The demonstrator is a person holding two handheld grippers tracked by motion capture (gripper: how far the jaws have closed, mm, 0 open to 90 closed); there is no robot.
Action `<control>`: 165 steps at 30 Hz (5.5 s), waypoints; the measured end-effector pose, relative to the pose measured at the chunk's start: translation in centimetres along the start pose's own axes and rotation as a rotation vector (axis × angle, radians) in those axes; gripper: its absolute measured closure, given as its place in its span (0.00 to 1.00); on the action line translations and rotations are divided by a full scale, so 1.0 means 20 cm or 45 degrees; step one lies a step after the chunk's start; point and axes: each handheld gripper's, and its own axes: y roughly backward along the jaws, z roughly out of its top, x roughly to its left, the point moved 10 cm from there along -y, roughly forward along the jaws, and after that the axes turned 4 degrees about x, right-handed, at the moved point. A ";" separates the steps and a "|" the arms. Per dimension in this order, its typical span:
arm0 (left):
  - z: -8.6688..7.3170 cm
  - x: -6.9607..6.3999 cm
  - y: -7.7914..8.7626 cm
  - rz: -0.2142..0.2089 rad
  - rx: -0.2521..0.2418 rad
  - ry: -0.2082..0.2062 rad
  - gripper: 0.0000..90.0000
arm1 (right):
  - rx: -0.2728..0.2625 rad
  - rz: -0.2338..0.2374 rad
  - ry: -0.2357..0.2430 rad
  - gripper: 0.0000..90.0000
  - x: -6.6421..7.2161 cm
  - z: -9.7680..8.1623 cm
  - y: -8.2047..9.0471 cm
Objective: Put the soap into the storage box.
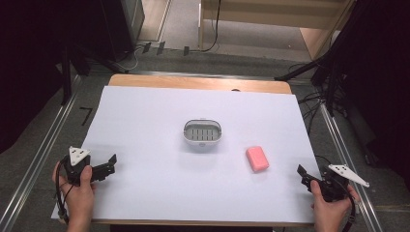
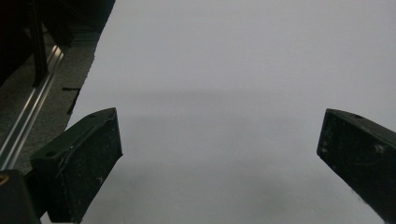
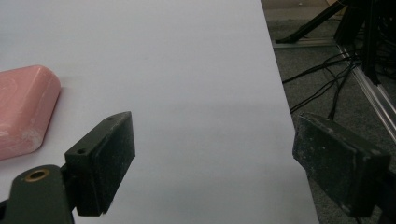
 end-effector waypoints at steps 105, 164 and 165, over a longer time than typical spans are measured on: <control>-0.01 -0.02 -0.02 0.018 0.050 -0.057 0.00 | 0.555 0.151 0.268 0.16 0.71 0.09 -0.21; -0.01 -0.02 -0.02 0.009 0.055 -0.057 0.00 | 0.698 0.077 0.261 0.38 0.77 0.05 -0.32; -0.01 -0.02 -0.02 0.009 0.055 -0.057 0.00 | 0.698 0.077 0.261 0.38 0.77 0.05 -0.32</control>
